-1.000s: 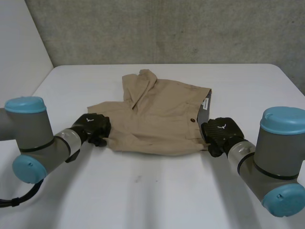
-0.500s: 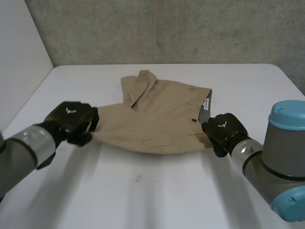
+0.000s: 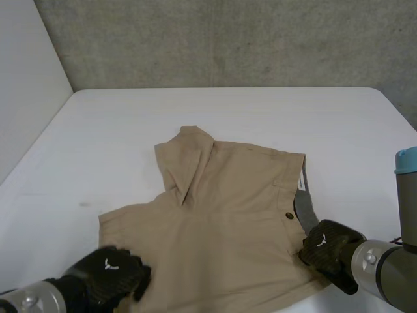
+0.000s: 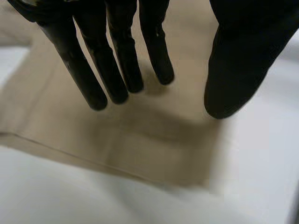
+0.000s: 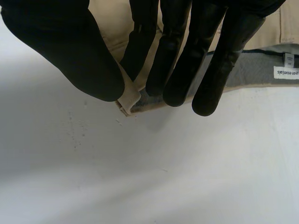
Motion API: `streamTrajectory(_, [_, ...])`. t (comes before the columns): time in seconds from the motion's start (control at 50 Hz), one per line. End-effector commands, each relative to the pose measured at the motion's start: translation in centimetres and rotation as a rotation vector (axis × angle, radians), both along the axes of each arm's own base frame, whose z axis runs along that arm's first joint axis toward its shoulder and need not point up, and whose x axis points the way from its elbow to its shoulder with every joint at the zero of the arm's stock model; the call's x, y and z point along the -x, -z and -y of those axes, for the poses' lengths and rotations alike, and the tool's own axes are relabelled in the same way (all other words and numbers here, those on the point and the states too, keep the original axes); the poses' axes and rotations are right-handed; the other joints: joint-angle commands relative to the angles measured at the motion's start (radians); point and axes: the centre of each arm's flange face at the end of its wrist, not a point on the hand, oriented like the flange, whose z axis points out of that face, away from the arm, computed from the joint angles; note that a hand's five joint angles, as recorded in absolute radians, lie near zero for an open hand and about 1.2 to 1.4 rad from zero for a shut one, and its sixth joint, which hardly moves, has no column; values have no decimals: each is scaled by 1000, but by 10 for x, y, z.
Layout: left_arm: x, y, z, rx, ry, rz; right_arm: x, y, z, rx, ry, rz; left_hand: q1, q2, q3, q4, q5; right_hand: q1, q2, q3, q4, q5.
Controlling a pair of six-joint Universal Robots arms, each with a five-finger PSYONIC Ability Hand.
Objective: Fold the shorts.
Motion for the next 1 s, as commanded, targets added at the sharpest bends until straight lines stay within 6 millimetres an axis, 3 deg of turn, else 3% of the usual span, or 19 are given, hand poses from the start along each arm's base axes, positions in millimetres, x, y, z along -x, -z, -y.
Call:
streamTrajectory(0.02, [16,-27,46,280,6,-89,-4,2,8,43,25,60,-59,-102,-105,-100,-99,426,226,219,204,227])
streamTrajectory(0.08, [28,-39,74,399,11,-132,-6,3,8,41,25,73,-68,-111,-114,-109,-108,426,226,219,204,227])
streamTrajectory(0.18, [55,-40,108,487,59,-177,-7,5,8,47,26,80,-68,-111,-115,-109,-108,426,226,219,204,227])
streamTrajectory(0.34, [112,4,163,466,154,-169,-9,13,14,58,28,81,-56,-99,-103,-97,-96,426,226,219,204,227])
streamTrajectory(0.48, [126,38,191,473,216,-74,-10,18,16,51,29,77,-68,-111,-115,-109,-108,426,226,219,204,227])
streamTrajectory(0.58, [125,53,205,509,226,-7,-10,19,17,58,30,78,25,-17,-21,-16,-15,426,226,219,204,227])
streamTrajectory(0.72, [102,58,228,547,22,145,-11,19,20,70,31,83,671,628,624,630,631,426,226,219,204,227])
streamTrajectory(0.78, [91,63,228,535,-57,210,-10,19,20,71,32,82,672,629,625,631,632,426,226,219,204,227])
streamTrajectory(0.92, [71,59,201,482,-96,269,-11,24,20,56,32,75,540,498,494,499,500,426,226,219,204,227])
streamTrajectory(1.0, [68,61,191,471,-92,272,-10,26,19,46,33,71,76,34,30,35,37,426,226,219,204,227])
